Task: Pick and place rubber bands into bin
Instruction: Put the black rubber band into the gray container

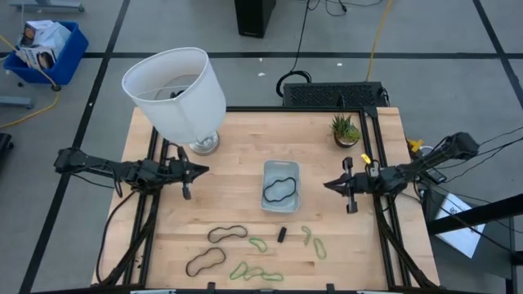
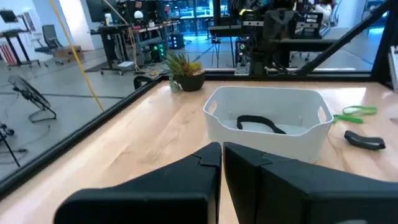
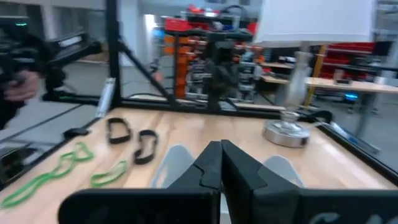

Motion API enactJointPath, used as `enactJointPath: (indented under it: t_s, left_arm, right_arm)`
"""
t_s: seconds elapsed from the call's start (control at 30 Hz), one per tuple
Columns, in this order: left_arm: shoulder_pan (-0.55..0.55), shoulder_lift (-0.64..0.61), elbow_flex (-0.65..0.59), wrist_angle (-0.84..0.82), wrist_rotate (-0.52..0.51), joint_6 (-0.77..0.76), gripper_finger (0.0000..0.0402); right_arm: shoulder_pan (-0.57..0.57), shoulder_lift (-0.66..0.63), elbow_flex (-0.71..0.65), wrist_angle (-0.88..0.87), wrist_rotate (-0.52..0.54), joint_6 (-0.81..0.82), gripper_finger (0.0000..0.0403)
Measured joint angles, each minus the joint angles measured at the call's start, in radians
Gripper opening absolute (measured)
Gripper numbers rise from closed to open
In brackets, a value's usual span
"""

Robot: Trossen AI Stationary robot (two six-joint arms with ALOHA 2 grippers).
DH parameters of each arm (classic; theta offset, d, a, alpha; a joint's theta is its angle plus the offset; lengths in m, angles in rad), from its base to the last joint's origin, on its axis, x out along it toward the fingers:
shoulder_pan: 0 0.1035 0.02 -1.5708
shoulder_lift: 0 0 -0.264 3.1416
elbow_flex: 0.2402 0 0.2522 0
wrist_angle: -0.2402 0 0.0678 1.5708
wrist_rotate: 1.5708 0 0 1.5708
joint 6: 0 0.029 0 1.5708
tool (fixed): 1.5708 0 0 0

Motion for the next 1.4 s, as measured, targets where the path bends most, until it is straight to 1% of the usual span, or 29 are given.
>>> enactJointPath:
  t_s: [0.03, 0.13, 0.23, 0.3, 0.4, 0.5, 0.63, 0.73, 0.83, 0.9, 1.0, 1.13, 1.3, 1.4]
  left_arm:
    - [-0.001, 0.007, 0.000, 0.000, 0.026, -0.011, 0.0026]
    - [-0.023, 0.048, 0.001, -0.008, 0.132, -0.050, 0.0026]
    - [-0.069, 0.124, 0.029, -0.025, 0.160, -0.120, 0.0018]
    - [-0.114, 0.191, 0.044, -0.024, 0.137, -0.161, 0.0006]
    - [-0.184, 0.318, 0.079, -0.021, 0.079, -0.198, 0.0006]
    - [-0.253, 0.459, 0.145, -0.021, 0.034, -0.230, 0.0004]
    - [-0.330, 0.660, 0.286, -0.034, -0.009, -0.307, 0.0004]
    - [-0.383, 0.807, 0.416, -0.125, -0.049, -0.391, 0.0004]
    - [-0.415, 0.945, 0.526, -0.219, -0.082, -0.434, 0.0004]
    - [-0.421, 1.027, 0.579, -0.268, -0.066, -0.482, 0.0008]
    - [-0.420, 1.138, 0.653, -0.308, -0.003, -0.542, 0.0033]
    - [-0.420, 1.254, 0.710, -0.350, 0.074, -0.560, 0.0090]
    - [-0.415, 1.340, 0.718, -0.361, 0.118, -0.590, 0.0171]
    - [-0.415, 1.375, 0.718, -0.361, 0.135, -0.613, 0.0205]
  right_arm:
    - [0.000, -0.014, -0.001, -0.018, -0.017, -0.005, 0.0000]
    - [0.000, -0.041, -0.013, -0.043, -0.019, -0.014, 0.0000]
    - [0.000, -0.061, -0.032, -0.035, -0.019, -0.042, 0.0000]
    - [0.000, -0.067, -0.031, -0.032, -0.018, -0.050, 0.0000]
    - [0.000, -0.081, -0.031, -0.023, -0.018, -0.061, 0.0000]
    - [0.000, -0.086, -0.031, -0.016, -0.017, -0.075, 0.0000]
    - [0.000, -0.086, -0.031, -0.002, -0.014, -0.086, 0.0000]
    - [0.000, -0.085, -0.032, -0.010, -0.015, -0.086, 0.0000]
    - [0.000, -0.086, -0.032, -0.011, -0.015, -0.086, 0.0000]
    - [0.000, -0.085, -0.032, -0.015, -0.015, -0.086, 0.0000]
    - [0.000, -0.085, -0.032, -0.015, -0.015, -0.087, 0.0000]
    - [0.000, -0.085, -0.032, -0.015, -0.015, -0.088, 0.0000]
    - [0.000, -0.085, -0.032, -0.015, -0.015, -0.087, 0.0000]
    - [0.000, -0.085, -0.032, -0.015, -0.015, -0.086, 0.0000]
